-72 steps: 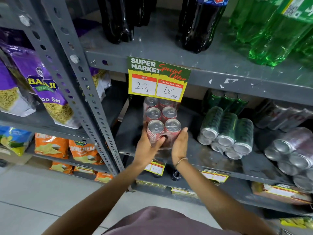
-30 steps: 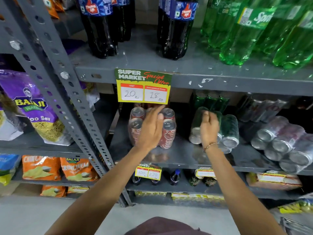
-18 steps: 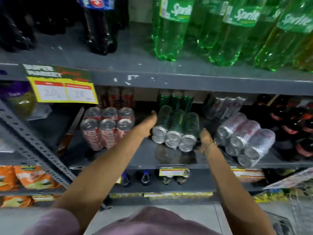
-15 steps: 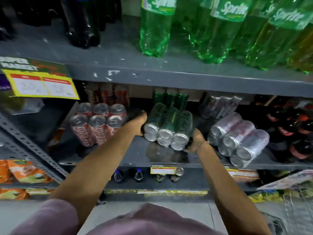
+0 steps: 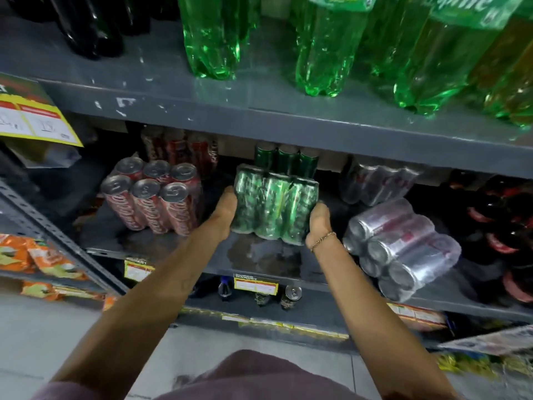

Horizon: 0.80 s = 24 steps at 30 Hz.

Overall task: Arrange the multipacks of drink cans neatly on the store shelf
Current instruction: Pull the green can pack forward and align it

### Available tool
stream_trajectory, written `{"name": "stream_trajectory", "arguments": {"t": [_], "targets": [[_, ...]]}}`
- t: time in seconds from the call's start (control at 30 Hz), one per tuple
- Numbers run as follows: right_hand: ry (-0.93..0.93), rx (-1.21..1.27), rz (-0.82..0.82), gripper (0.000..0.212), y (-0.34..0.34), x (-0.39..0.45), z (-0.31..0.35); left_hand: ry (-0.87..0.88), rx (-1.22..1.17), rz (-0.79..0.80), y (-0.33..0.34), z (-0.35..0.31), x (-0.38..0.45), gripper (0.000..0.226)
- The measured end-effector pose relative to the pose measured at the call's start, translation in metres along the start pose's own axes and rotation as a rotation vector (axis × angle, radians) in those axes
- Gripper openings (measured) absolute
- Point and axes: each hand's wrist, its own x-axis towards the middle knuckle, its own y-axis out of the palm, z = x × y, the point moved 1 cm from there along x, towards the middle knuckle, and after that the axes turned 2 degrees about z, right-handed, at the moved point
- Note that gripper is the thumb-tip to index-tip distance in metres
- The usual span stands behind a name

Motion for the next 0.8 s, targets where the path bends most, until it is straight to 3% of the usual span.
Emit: {"name": "stream_trajectory", "arguments": {"t": [0.13, 0.27, 0.4, 0.53, 0.73, 0.8], "targets": [[-0.137, 0.125, 0.103, 0.045, 0.012, 0.002, -0.002, 0.122, -0.092, -0.004, -0.003, 0.008, -0.008, 0.045], [-0.215, 0.119, 0.14, 0.064, 0.017, 0.015, -0.005, 0.191, -0.179, 0.038, -0.008, 0.017, -0.004, 0.047], [-0.229, 0.081, 0.146, 0.056, 0.017, 0.016, -0.009, 0.194, -0.213, 0.024, -0.012, 0.033, 0.0, 0.047], [-0.258, 0.113, 0.162, 0.032, 0.014, 0.018, -0.011, 0.174, -0.226, 0.002, -0.01, 0.038, -0.003, 0.041], [-0.3, 0.096, 0.155, 0.037, 0.009, 0.023, -0.017, 0.182, -0.214, -0.031, -0.01, 0.048, 0.002, 0.05], [-0.305, 0.102, 0.149, 0.029, 0.009, 0.023, -0.017, 0.194, -0.21, -0.024, -0.01, 0.047, 0.001, 0.05]]}}
